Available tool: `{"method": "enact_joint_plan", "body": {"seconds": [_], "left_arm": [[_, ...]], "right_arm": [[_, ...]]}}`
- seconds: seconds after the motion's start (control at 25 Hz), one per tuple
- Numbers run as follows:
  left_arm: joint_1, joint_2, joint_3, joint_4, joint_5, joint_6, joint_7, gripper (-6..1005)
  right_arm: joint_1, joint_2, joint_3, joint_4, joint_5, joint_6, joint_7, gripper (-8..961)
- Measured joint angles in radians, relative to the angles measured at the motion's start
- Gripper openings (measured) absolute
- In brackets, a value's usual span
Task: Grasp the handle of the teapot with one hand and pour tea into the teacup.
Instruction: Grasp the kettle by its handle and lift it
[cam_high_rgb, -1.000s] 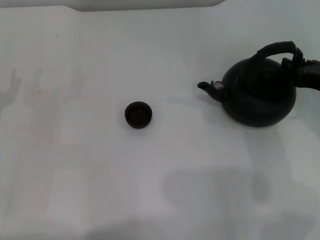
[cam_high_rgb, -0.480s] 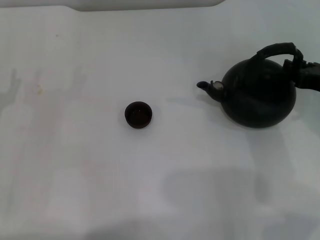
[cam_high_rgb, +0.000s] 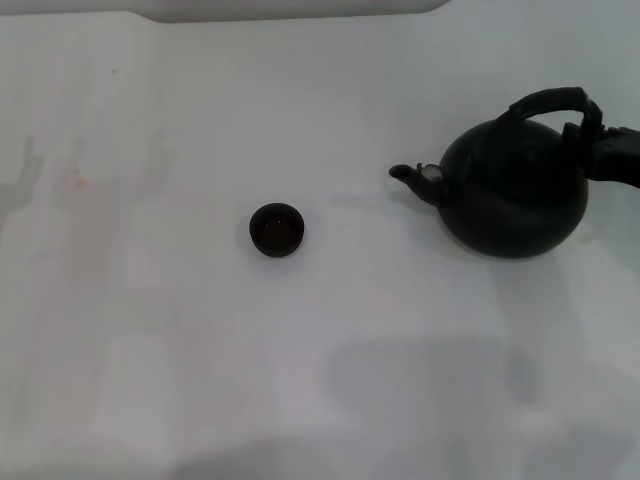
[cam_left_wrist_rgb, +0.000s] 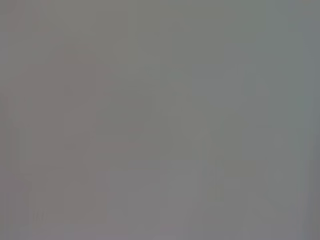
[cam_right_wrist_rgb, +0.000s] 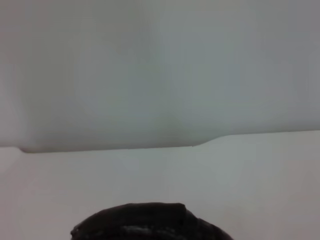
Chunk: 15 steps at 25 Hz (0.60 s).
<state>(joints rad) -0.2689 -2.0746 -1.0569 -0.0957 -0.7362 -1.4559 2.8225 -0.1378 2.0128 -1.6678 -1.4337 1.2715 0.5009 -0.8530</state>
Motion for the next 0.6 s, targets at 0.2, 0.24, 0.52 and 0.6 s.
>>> {"method": "enact_joint_plan", "body": {"seconds": [0.2,0.24,0.52,0.6], "left_arm": [[-0.001,0.000,0.000,0.001,0.000,0.000,0.000,891],[-0.001,0.001,0.000,0.001,0.000,0.000,0.000,890],[-0.003,0.001,0.000,0.001,0.000,0.000,0.000,890],[-0.003,0.001,0.000,0.001,0.000,0.000,0.000,890]], "right_arm": [[0.002,0.000,0.000,-0.003,0.000,0.000,0.000,177],[0.004,0.000,0.000,-0.003,-0.001,0.000,0.000,177],[0.014,0.000,0.018,0.005,0.006,0.014,0.011,176],[0.019,0.000,0.026,0.010,0.006,0.024,0.016,176]]}}
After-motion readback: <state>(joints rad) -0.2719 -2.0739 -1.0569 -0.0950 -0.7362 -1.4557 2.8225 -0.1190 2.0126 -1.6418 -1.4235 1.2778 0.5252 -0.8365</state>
